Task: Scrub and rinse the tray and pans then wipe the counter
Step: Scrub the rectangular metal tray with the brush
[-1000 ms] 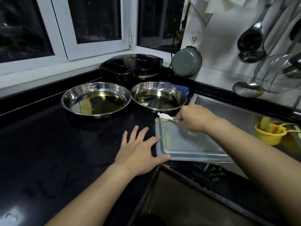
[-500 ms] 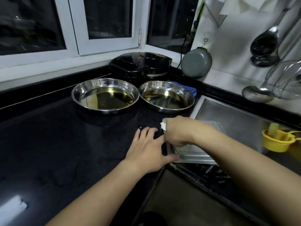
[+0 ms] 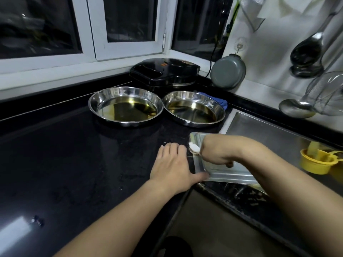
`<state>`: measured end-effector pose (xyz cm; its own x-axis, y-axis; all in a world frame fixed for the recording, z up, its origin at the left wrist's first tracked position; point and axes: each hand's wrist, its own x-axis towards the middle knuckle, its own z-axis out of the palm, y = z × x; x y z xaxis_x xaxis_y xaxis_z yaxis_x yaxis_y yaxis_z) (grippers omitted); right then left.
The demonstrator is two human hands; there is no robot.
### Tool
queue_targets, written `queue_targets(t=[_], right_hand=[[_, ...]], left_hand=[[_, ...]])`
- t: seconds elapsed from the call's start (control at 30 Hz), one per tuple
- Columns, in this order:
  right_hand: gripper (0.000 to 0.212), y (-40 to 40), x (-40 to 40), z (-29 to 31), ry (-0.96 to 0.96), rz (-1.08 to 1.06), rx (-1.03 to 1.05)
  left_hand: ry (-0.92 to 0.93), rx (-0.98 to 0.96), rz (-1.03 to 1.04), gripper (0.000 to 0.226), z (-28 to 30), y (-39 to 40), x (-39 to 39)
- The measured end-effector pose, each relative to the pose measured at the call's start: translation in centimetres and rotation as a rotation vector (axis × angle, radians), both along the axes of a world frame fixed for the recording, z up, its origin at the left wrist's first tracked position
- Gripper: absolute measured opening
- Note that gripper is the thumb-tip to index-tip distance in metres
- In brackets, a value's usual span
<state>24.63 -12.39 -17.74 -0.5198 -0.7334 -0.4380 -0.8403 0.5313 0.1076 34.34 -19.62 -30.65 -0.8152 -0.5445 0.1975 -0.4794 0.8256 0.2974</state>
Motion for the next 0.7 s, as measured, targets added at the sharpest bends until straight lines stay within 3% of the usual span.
queue_targets(t=[0.13,0.23,0.37,0.5,0.7], right_hand=[[0.024,0.6,0.7,-0.8,-0.032,-0.021,-0.033],[0.026,4.1,0.5,-1.1,-0.092,-0.013,-0.011],[0.03,5.5,0.1,-1.0,-0.179,-0.018,-0.037],[0.033,4.7,-0.3,-1.1,-0.116,0.034,-0.079],[0.038,9.8,-0.5,-2.4,-0.077,0.138,-0.142]], left_hand=[[0.068,0.013,0.049,0.109,-0.3,-0.2,-0.2],[-0.002,0.062,0.02,0.118,-0.2,-0.2,-0.1],[-0.136,0.074,-0.139,0.09,0.3,-1.0,0.1],[-0.244,0.155,-0.287,0.093,1.1,-1.4,0.9],[-0.351,0.26,-0.35,0.059,3.6,-2.5,0.8]])
